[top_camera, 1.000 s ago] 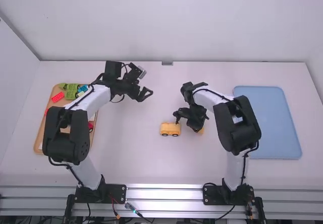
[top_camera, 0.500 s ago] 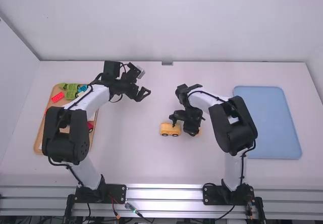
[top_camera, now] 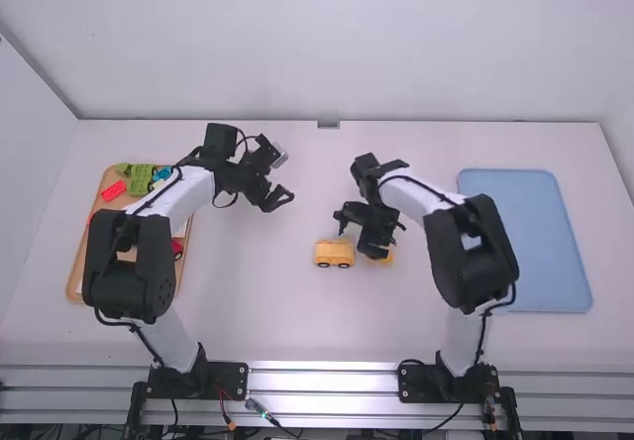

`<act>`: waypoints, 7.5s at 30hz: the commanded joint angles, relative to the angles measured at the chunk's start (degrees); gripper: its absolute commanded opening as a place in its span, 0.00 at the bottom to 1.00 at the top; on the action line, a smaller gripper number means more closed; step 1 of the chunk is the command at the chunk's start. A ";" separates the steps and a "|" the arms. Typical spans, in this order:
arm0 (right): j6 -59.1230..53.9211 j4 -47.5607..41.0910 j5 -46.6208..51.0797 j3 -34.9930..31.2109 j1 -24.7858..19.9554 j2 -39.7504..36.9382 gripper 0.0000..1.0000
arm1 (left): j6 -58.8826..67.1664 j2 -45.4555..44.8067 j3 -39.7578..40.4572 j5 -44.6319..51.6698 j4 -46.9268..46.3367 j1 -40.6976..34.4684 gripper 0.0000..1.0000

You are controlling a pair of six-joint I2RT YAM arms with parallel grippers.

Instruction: Assemble lego blocks to make yellow taxi

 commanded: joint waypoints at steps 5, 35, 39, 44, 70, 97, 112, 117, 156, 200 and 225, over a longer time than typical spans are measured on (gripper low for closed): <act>-6.27 5.68 -20.37 -5.44 -7.61 -14.14 0.99 | 24.44 0.15 -2.10 15.54 -4.59 0.52 0.99; -18.01 55.36 -54.14 -46.73 -26.99 -13.68 0.93 | 15.17 6.47 -24.48 32.81 35.71 -6.78 0.99; -18.03 55.41 -55.52 -43.10 -27.15 -7.26 0.93 | 15.54 6.47 -24.50 32.94 35.30 -6.84 0.99; -24.52 48.26 -55.74 -38.66 -26.93 -3.56 0.82 | 15.56 6.47 -24.50 32.92 34.18 -6.84 0.99; -25.68 48.59 -55.95 -37.44 -27.71 0.31 0.54 | 15.96 6.49 -24.50 32.46 32.76 -6.82 0.99; -34.99 36.68 -61.88 -33.05 -27.74 0.31 0.10 | 10.82 12.41 -26.62 26.91 45.03 -10.93 0.99; -48.13 17.29 -66.07 -23.58 -25.83 0.31 0.09 | 7.58 20.79 -22.71 22.34 49.27 -15.43 0.93; -48.76 17.25 -66.20 -23.19 -24.39 0.31 0.09 | 7.82 20.74 -22.91 21.81 49.05 -14.34 0.95; -29.16 32.35 -62.31 -21.38 -13.77 0.31 0.06 | 10.64 17.86 -29.75 20.39 55.28 -13.25 0.17; -15.54 46.29 -57.75 -25.49 -6.99 3.76 0.00 | 9.35 17.86 -28.26 20.24 53.24 -12.92 0.25; -21.14 44.24 -61.48 -29.05 -8.72 -1.77 0.00 | 7.87 17.86 -28.24 18.91 53.70 -12.92 0.27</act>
